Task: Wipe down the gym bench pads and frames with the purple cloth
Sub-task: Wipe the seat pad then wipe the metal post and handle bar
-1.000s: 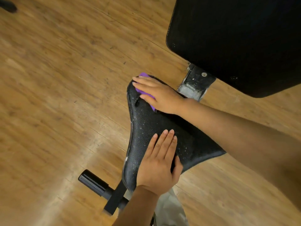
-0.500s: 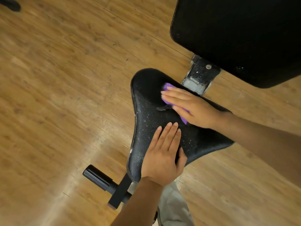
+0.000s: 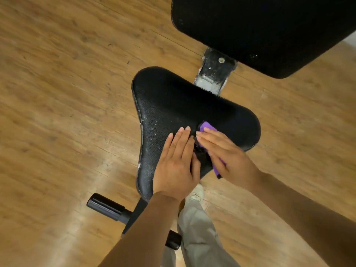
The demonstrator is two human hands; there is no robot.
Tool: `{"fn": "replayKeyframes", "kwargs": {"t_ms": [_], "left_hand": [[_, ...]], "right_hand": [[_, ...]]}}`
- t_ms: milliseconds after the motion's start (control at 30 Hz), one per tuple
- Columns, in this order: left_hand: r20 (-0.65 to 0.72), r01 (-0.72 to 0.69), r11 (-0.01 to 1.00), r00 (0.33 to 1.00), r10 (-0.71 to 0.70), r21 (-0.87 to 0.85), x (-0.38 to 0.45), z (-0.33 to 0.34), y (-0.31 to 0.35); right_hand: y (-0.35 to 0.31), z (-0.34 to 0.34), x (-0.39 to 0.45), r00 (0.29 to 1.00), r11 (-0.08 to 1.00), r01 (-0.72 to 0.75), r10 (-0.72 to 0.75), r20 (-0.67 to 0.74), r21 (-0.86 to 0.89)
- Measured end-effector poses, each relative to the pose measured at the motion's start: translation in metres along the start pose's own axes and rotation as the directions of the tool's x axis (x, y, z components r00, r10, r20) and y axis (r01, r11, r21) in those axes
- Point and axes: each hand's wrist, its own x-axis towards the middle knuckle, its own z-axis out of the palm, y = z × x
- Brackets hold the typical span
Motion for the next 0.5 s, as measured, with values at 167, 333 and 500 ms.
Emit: {"fn": "replayKeyframes", "kwargs": {"t_ms": [167, 333, 500], "left_hand": [[-0.014, -0.004, 1.000, 1.000, 0.004, -0.009, 0.000, 0.000, 0.000], [-0.034, -0.013, 1.000, 0.999, 0.013, -0.006, 0.001, 0.001, -0.001], [-0.037, -0.030, 0.993, 0.999, 0.026, -0.118, -0.001, -0.002, -0.005]], "right_hand": [[0.073, -0.029, 0.030, 0.953, 0.965, -0.263, 0.257, -0.161, -0.015], [0.019, 0.009, 0.012, 0.900, 0.942, -0.332, 0.304, -0.312, -0.040], [-0.037, 0.034, -0.032, 0.991, 0.995, -0.054, 0.044, -0.125, -0.080]]}}
